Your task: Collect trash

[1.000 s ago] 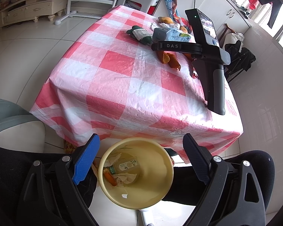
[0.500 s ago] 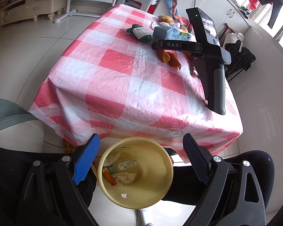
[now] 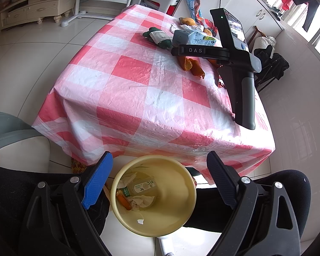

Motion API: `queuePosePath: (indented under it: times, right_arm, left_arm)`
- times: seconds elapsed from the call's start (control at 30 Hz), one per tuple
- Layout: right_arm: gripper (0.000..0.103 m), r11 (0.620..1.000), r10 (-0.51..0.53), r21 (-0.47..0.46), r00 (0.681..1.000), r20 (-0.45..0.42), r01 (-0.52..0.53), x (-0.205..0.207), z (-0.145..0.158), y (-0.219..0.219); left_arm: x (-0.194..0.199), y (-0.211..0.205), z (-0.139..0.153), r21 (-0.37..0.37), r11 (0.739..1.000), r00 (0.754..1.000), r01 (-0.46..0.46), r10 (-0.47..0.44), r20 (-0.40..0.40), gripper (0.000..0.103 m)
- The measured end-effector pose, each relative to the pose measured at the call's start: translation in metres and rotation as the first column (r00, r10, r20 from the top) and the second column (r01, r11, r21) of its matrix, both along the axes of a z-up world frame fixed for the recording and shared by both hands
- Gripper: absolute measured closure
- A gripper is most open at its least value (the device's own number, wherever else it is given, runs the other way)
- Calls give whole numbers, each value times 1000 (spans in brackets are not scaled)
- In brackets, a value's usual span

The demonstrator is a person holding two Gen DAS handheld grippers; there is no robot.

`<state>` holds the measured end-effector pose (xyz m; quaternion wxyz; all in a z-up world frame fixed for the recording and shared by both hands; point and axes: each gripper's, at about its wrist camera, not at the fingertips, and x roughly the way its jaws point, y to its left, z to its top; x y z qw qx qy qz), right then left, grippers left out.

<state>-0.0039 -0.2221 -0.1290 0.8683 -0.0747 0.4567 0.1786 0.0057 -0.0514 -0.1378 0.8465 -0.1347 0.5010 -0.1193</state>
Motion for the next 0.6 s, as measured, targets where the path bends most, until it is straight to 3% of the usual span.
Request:
queuePosePath:
  times: [0.6]
  right_arm:
    - [5,1000,0,0,1000,0,0,0,0,0]
  left_arm:
    - [0,0,-1,0,1000,1000,1,-1,-1,17]
